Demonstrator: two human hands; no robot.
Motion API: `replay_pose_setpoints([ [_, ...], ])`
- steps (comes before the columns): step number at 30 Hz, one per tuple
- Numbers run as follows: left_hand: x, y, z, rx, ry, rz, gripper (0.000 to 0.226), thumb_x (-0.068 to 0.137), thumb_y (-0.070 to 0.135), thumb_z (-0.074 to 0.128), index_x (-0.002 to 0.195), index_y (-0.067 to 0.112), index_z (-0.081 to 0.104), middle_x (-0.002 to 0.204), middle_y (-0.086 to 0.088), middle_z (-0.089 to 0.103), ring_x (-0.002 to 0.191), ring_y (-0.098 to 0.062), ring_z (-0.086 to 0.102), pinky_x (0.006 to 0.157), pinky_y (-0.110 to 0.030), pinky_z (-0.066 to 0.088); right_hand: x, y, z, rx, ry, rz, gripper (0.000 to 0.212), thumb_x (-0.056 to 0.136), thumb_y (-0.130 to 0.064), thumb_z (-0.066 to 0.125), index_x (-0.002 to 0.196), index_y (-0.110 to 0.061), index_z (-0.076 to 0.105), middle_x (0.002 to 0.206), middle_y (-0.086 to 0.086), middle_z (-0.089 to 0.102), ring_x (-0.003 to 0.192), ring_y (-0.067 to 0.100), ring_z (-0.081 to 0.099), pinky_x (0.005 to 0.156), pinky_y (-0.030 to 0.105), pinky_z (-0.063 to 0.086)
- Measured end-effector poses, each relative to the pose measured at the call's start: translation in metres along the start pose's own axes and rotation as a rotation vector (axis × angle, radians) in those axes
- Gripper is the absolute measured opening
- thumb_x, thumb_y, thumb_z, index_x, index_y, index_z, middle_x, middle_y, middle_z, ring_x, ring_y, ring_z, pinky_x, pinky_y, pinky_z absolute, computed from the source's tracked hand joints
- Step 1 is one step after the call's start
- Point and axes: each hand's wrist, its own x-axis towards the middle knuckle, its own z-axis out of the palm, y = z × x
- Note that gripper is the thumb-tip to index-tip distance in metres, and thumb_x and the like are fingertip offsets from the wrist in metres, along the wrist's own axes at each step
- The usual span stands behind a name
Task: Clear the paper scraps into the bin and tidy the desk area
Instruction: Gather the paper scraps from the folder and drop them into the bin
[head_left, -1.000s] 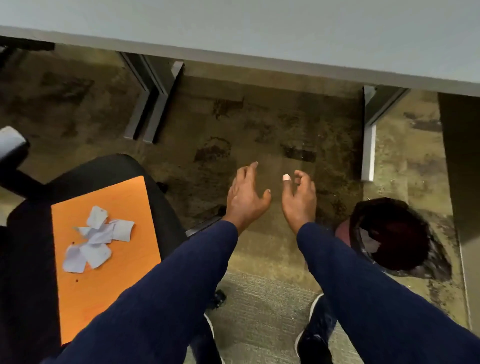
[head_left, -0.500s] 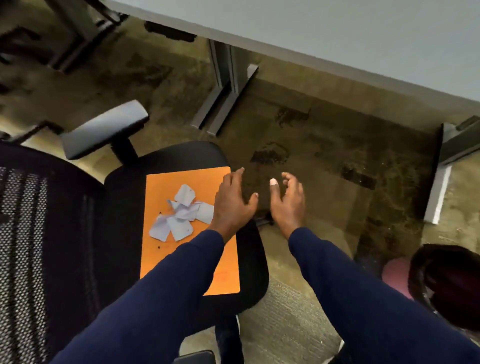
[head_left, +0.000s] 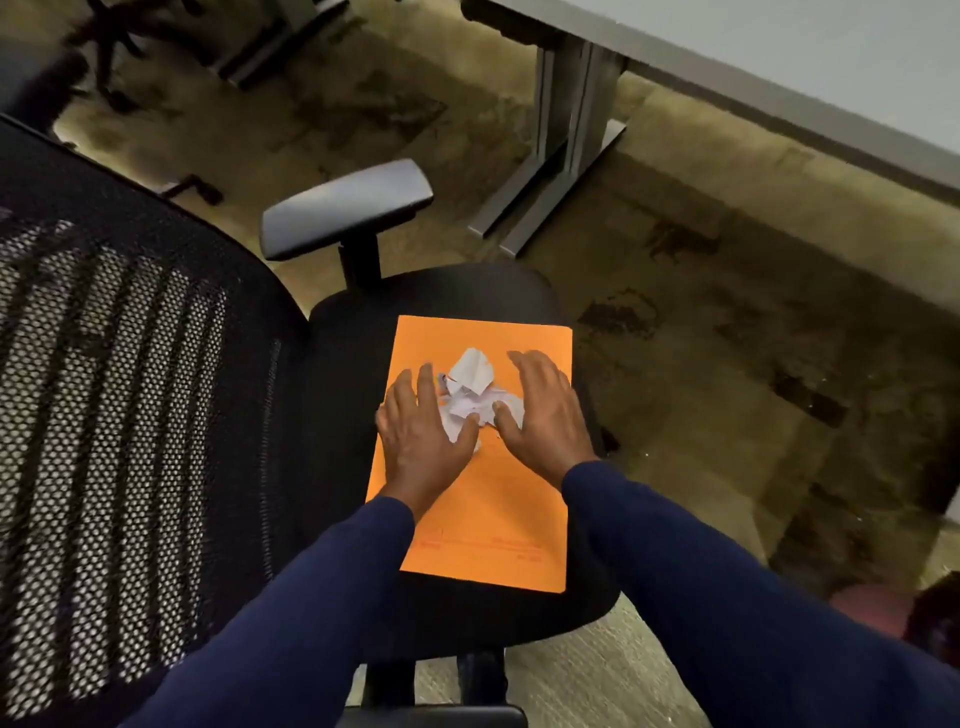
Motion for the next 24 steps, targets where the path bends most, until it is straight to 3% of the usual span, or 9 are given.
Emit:
replay_pose_setpoints([
  [5, -0.01, -0.024, 0.021, 0.063, -0.105, -0.059, 0.097, 0.087, 0.062, 0.058, 0.159, 0.013, 0.016, 0.161, -0.016, 0.024, 0.148, -0.035, 0.022, 0.118, -0.051, 0.021, 0.016, -0.004, 0.023, -0.259, -0.222, -0.161, 0.088, 0.087, -0.043, 0.059, 0.16, -0.028, 0.011, 0.169, 0.005, 0.003, 0.151, 0.031, 0.017, 0.117, 0.047, 0.025],
  [8, -0.012, -0.022, 0.028, 0.083, -0.092, -0.04, 0.09, 0.09, 0.057, 0.057, 0.158, 0.012, 0.02, 0.157, -0.014, 0.029, 0.144, -0.033, 0.027, 0.116, -0.048, 0.024, 0.024, -0.001, 0.03, -0.397, -0.254, -0.265, 0.086, 0.088, -0.047, 0.052, 0.16, -0.032, 0.009, 0.169, 0.004, 0.001, 0.147, 0.033, 0.022, 0.112, 0.049, 0.03],
  [13, -0.013, -0.021, 0.031, 0.063, -0.012, -0.017, 0.066, 0.095, 0.044, 0.054, 0.15, 0.012, 0.036, 0.138, -0.01, 0.044, 0.124, -0.028, 0.043, 0.104, -0.043, 0.037, 0.026, 0.002, 0.046, -0.551, -0.245, -0.362, 0.073, 0.094, -0.046, 0.045, 0.159, -0.034, 0.013, 0.165, 0.01, 0.02, 0.137, 0.035, 0.034, 0.101, 0.048, 0.037],
  [18, -0.015, -0.019, 0.038, -0.045, 0.049, -0.049, 0.042, 0.094, 0.03, 0.061, 0.132, 0.014, 0.052, 0.117, -0.008, 0.05, 0.107, -0.027, 0.046, 0.091, -0.04, 0.039, 0.022, 0.007, 0.054, -0.55, -0.111, -0.323, 0.047, 0.098, -0.039, 0.047, 0.142, -0.023, 0.045, 0.14, 0.013, 0.048, 0.111, 0.035, 0.05, 0.085, 0.045, 0.041],
  [21, -0.017, -0.019, 0.044, -0.143, 0.093, -0.093, 0.032, 0.094, 0.022, 0.062, 0.124, 0.017, 0.054, 0.114, -0.006, 0.05, 0.104, -0.023, 0.043, 0.089, -0.036, 0.037, 0.019, 0.013, 0.054, -0.518, -0.073, -0.284, 0.035, 0.103, -0.038, 0.042, 0.131, -0.021, 0.054, 0.129, 0.011, 0.053, 0.101, 0.032, 0.052, 0.079, 0.043, 0.042],
  [24, -0.016, -0.019, 0.046, -0.218, 0.105, -0.118, 0.024, 0.094, 0.012, 0.058, 0.116, 0.018, 0.054, 0.112, -0.004, 0.051, 0.102, -0.021, 0.043, 0.088, -0.03, 0.033, 0.017, 0.018, 0.051, -0.446, -0.082, -0.252, 0.027, 0.1, -0.024, 0.046, 0.125, -0.021, 0.055, 0.124, 0.009, 0.052, 0.097, 0.03, 0.05, 0.074, 0.042, 0.045],
])
